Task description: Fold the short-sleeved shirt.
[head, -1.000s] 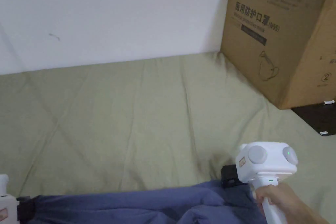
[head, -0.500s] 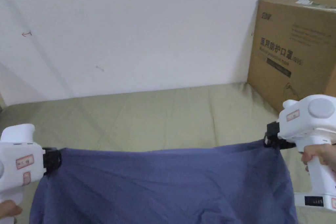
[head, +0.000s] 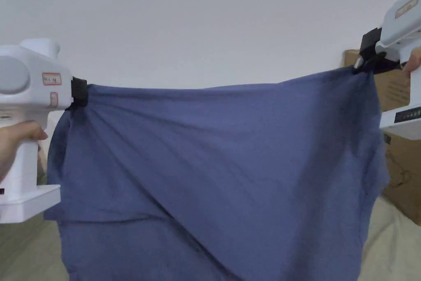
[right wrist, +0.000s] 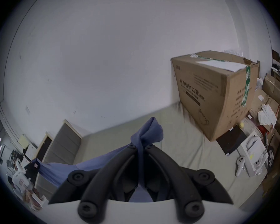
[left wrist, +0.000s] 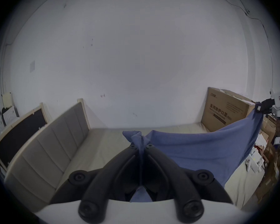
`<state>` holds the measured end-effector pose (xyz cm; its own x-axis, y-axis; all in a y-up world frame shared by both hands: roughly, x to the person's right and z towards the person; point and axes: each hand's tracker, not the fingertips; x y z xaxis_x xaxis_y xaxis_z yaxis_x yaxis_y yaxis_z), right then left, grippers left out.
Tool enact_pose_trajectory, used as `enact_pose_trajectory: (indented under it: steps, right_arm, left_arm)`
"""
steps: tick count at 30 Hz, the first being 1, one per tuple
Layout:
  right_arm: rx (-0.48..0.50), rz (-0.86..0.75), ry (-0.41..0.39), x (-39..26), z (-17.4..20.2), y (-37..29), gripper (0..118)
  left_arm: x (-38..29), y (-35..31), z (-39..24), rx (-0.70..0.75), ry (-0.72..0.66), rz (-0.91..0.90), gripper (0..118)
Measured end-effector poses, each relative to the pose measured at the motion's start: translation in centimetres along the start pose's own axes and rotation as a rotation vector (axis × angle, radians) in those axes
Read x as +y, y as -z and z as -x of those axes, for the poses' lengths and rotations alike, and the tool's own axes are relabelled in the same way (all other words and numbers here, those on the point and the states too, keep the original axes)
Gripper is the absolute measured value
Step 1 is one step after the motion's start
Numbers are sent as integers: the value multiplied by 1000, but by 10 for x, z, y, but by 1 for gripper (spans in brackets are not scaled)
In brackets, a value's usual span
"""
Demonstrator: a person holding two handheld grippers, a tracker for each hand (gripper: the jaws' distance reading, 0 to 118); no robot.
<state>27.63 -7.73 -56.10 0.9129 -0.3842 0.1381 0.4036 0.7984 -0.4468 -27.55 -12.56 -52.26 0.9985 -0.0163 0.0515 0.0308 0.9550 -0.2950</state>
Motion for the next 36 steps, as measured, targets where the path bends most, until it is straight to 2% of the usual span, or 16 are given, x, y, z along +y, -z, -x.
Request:
enact_pose_trajectory:
  steps: [2,6,10,14,18,20,23,26,30,31,33,36]
  right_arm:
    - [2,-29,24,20,15,-4,2]
    - [-6,-73,-25,55,55,-14,2]
    - [-6,-125,-48,92,80,-17,2]
    - [17,-181,-59,108,97,-23,2]
    - [-50,-140,-100,97,96,2,2]
    - [-57,-120,-107,85,90,27,2]
    - [-129,-48,-149,58,78,79,2]
    - [-167,34,-141,22,59,142,2]
    - [-226,173,-151,-47,25,232,2]
    - [-242,201,-165,-91,27,239,2]
    - [-267,293,-176,-139,7,272,2]
    - [-296,413,-130,-192,-36,326,2]
  left_arm:
    - [23,4,4,0,-21,-29,0]
    - [70,17,6,56,35,-81,0]
    - [105,27,12,91,12,-107,0]
    - [116,34,14,116,33,-142,0]
    - [99,56,11,122,41,-134,0]
    - [79,79,5,133,90,-66,0]
    - [33,120,-2,138,145,27,0]
    - [-27,170,-7,127,170,139,0]
    - [-127,234,-9,106,112,300,0]
    - [-155,248,-10,95,91,346,0]
    - [-205,273,-9,76,66,457,0]
    - [-272,291,-13,76,45,559,0]
